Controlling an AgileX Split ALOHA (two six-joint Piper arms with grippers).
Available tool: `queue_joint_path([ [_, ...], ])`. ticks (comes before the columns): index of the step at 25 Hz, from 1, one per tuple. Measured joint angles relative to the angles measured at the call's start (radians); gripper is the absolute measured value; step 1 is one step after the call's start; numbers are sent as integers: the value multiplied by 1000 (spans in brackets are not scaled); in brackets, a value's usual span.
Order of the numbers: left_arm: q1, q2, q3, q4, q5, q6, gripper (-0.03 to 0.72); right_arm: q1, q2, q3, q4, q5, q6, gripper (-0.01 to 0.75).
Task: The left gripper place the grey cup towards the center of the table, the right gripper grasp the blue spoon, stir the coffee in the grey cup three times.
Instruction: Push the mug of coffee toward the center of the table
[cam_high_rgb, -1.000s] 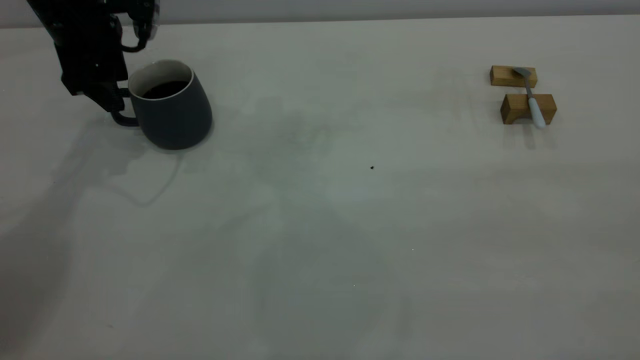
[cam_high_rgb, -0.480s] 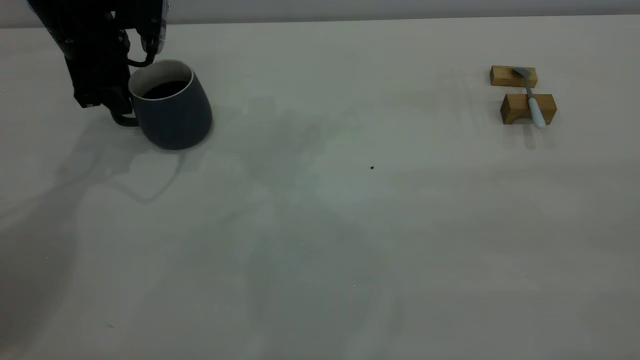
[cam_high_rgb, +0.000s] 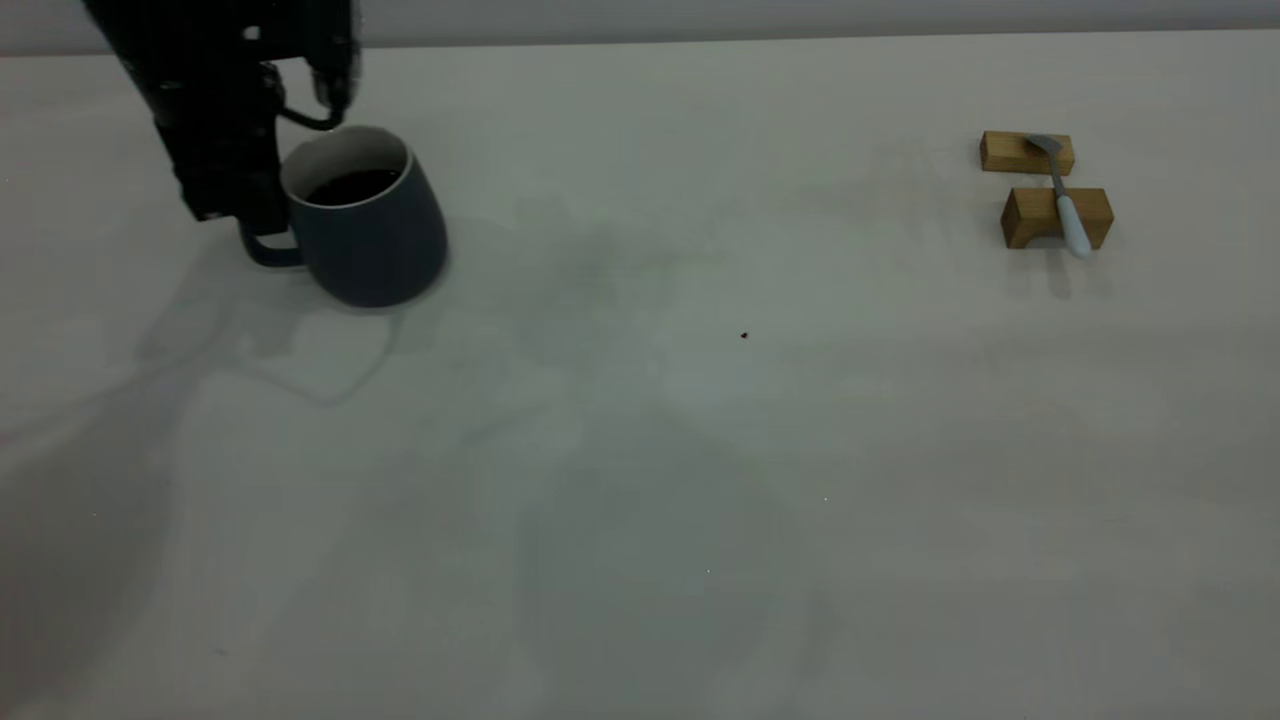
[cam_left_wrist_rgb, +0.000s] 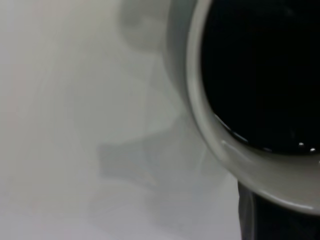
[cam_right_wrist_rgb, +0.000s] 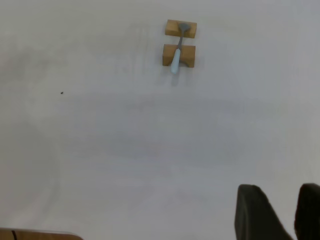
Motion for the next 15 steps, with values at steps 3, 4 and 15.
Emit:
queue_joint_path([
  [3,-38,0,-6,0,17,-82,204,0,0,0,0,0,0,240],
  [4,-51,0,-12,0,27,-101,204,0,0,0,0,0,0,240],
  [15,-210,19,-83,0,50,-171,204,0,0,0,0,0,0,240],
])
